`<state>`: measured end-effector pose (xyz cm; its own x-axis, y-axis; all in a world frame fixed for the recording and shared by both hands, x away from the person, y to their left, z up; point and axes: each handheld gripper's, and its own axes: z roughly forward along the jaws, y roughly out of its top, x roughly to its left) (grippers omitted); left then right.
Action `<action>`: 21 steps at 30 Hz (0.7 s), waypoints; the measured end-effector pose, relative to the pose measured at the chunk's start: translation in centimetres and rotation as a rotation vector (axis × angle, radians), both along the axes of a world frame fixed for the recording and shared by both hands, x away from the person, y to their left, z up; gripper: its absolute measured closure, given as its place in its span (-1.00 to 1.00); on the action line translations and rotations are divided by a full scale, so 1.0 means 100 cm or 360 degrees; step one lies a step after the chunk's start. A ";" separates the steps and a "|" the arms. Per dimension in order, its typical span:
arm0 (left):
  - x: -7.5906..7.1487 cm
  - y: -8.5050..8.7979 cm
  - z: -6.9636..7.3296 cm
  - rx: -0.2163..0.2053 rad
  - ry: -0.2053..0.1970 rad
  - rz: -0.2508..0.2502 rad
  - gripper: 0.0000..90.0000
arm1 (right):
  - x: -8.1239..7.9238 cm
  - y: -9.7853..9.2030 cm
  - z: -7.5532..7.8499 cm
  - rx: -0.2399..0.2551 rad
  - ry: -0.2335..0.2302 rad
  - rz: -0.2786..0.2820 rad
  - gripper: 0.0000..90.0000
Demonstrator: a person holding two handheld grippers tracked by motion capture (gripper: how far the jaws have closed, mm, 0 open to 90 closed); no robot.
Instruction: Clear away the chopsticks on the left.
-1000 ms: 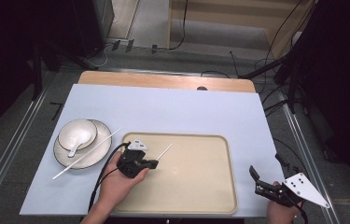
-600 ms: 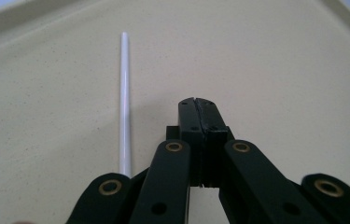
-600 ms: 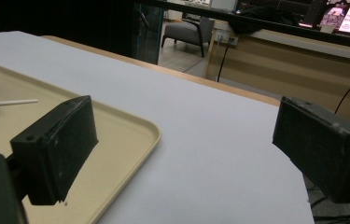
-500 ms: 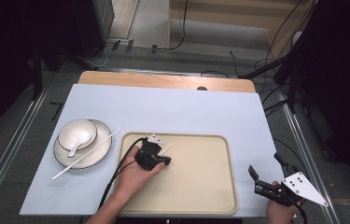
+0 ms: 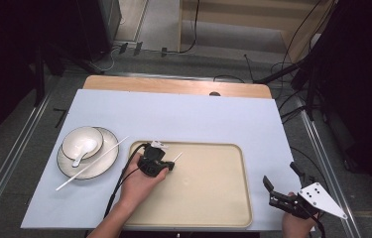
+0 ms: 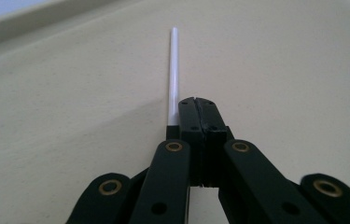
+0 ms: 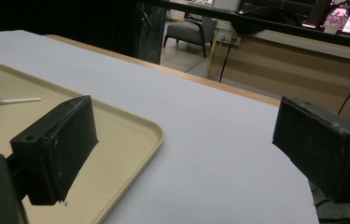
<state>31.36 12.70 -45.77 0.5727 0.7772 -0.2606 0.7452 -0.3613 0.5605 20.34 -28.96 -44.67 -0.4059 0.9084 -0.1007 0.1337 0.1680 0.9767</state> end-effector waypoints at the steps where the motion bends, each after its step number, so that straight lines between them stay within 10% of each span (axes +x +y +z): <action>1: 0.001 0.002 0.000 0.0003 -0.0002 0.0017 1.00 | 0.000 0.000 0.000 0.0002 0.0001 0.0000 -0.86; 21: -0.005 0.044 0.002 0.0055 -0.0085 0.0152 1.00 | 0.000 -0.002 -0.002 -0.0008 0.0021 -0.0014 -0.86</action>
